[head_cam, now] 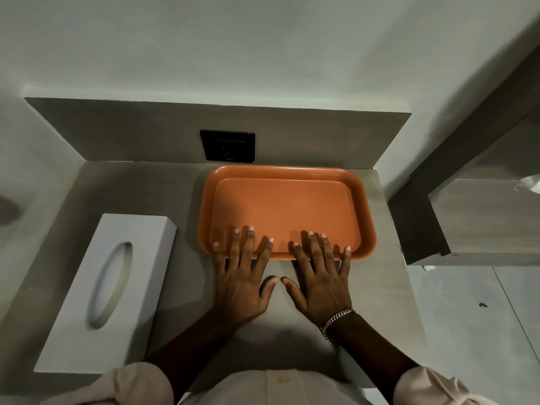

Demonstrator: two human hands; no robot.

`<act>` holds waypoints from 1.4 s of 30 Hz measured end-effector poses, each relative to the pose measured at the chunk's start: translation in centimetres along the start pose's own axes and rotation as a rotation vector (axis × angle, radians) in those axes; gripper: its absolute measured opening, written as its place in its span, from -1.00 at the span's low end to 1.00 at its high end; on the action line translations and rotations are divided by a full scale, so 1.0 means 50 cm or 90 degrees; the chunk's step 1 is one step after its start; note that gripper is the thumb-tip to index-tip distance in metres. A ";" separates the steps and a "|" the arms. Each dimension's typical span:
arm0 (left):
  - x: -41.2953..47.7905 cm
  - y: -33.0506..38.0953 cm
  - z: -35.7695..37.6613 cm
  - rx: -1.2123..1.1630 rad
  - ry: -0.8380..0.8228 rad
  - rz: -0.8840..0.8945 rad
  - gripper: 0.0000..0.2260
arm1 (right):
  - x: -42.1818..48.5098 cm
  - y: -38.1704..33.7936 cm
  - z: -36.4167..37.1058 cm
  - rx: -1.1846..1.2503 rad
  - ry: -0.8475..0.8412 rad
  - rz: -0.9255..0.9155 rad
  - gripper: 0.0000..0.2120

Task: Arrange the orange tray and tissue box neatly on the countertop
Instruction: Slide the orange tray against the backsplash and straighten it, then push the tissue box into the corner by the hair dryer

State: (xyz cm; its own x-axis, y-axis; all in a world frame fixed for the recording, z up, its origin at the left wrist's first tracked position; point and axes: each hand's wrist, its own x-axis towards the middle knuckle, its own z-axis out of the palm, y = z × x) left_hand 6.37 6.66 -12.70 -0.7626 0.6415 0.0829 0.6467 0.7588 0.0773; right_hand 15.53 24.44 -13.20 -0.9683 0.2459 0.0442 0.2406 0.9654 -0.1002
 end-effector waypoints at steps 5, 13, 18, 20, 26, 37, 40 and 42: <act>0.032 -0.006 0.003 0.005 0.002 -0.006 -0.29 | 0.028 0.004 -0.004 0.001 -0.002 0.004 -0.28; 0.030 -0.011 -0.009 -0.009 -0.018 0.002 -0.30 | 0.034 0.000 -0.006 0.003 -0.018 0.008 -0.29; -0.008 -0.030 -0.053 -0.121 0.096 -0.038 -0.30 | 0.032 -0.027 -0.027 0.092 0.014 -0.025 -0.25; -0.035 -0.052 -0.072 -0.145 0.144 -0.073 -0.31 | 0.029 -0.058 -0.039 0.129 0.014 -0.079 -0.25; -0.122 -0.139 -0.118 -0.131 0.171 -0.226 -0.30 | 0.025 -0.172 -0.063 0.183 -0.002 -0.249 -0.33; -0.226 -0.271 -0.142 -0.038 0.013 -0.485 -0.04 | 0.058 -0.312 -0.027 0.137 -0.119 -0.437 -0.28; -0.222 -0.281 -0.140 -0.042 -0.010 -0.527 0.05 | 0.071 -0.331 -0.005 0.093 -0.149 -0.457 -0.26; -0.213 -0.284 -0.140 -0.048 -0.011 -0.542 0.08 | 0.078 -0.340 0.009 0.071 -0.169 -0.460 -0.24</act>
State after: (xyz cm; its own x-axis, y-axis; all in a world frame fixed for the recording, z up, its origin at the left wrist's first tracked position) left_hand 5.43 -11.74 -7.70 -0.9888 -0.1415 -0.0485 -0.1478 0.9740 0.1718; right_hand 7.65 8.93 -11.79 -0.8693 -0.4839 -0.1008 -0.4514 0.8602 -0.2371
